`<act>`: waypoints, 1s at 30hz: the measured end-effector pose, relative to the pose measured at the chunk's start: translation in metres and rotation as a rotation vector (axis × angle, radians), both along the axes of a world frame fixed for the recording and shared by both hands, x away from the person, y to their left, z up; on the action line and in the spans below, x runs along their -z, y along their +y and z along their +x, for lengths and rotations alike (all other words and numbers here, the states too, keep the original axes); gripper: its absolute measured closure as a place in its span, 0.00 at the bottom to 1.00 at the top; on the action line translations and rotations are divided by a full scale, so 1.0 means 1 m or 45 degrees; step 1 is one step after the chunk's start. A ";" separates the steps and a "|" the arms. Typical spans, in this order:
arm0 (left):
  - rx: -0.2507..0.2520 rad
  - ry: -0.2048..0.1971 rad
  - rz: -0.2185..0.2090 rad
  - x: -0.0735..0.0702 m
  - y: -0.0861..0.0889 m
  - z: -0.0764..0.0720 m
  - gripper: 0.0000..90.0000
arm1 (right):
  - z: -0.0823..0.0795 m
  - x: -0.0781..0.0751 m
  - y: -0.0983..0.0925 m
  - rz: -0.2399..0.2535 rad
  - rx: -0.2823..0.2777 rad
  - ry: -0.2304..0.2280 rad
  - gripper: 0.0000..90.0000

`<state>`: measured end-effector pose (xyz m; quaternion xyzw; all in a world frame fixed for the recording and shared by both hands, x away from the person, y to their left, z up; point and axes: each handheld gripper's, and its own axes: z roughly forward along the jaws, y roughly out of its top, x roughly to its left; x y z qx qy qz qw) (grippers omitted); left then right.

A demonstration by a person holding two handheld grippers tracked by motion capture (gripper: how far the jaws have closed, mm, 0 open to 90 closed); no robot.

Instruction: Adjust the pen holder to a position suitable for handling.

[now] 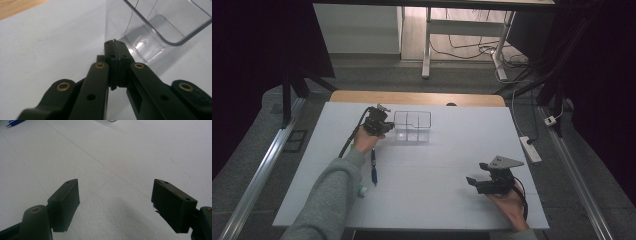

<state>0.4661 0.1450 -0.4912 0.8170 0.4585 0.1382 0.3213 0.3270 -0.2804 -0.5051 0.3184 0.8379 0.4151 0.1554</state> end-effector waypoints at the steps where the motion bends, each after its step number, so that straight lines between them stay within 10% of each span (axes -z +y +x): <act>1: -0.005 0.002 -0.001 0.000 -0.001 0.000 0.98 | 0.000 0.000 0.000 0.000 0.000 0.000 0.24; 30: 0.051 0.018 0.027 0.000 -0.032 0.005 0.98 | 0.001 0.001 0.000 -0.014 -0.003 0.004 0.24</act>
